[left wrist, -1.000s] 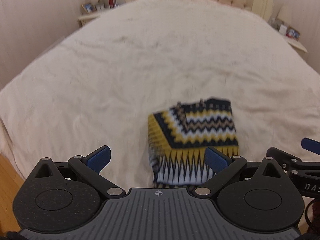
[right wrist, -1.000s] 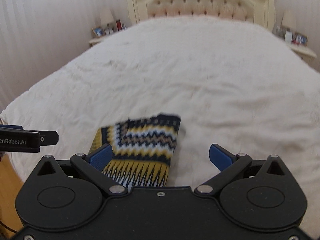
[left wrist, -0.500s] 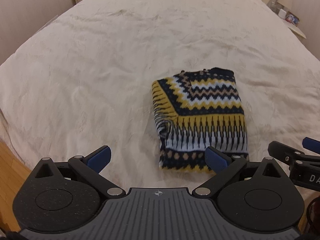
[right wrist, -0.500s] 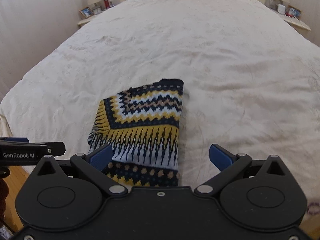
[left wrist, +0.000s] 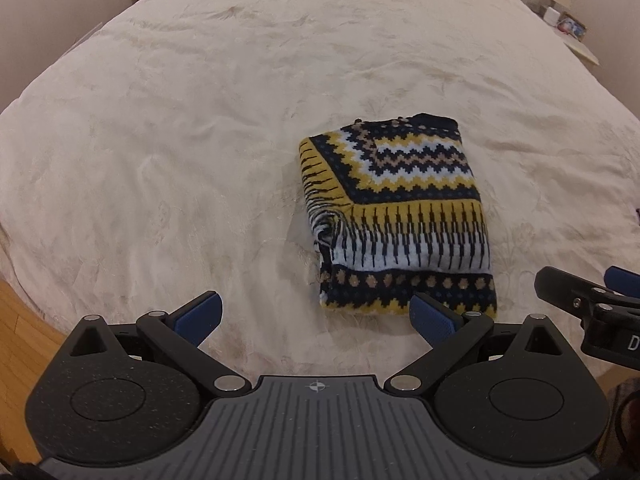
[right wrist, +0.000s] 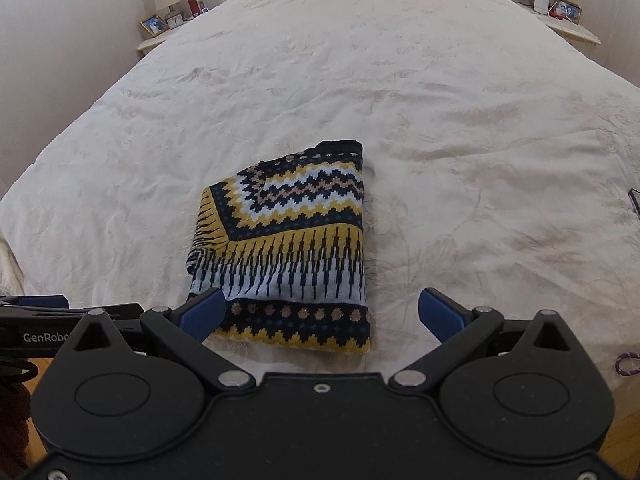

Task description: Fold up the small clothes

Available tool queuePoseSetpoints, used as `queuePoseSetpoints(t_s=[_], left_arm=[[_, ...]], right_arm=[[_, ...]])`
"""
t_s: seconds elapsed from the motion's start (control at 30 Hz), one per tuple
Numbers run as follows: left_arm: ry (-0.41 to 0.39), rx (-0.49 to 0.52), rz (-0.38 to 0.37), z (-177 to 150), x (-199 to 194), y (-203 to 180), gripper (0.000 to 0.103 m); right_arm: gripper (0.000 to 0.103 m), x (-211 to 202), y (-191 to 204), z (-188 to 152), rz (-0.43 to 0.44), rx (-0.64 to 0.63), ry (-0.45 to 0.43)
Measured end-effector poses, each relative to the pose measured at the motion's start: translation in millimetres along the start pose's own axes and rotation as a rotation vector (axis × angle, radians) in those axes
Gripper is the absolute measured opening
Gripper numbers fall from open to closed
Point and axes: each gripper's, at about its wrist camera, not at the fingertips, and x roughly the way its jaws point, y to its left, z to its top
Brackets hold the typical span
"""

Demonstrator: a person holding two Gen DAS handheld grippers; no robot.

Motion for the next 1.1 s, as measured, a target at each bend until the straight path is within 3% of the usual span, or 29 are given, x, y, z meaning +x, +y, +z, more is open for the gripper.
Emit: queuePoseSetpoints(t_s=[1.1], left_arm=[[0.004, 0.008, 0.035, -6.5, -3.7, 8.8, 0.101]], right_arm=[[0.102, -3.9, 4.0, -12.7, -0.009, 0.009, 0.038]])
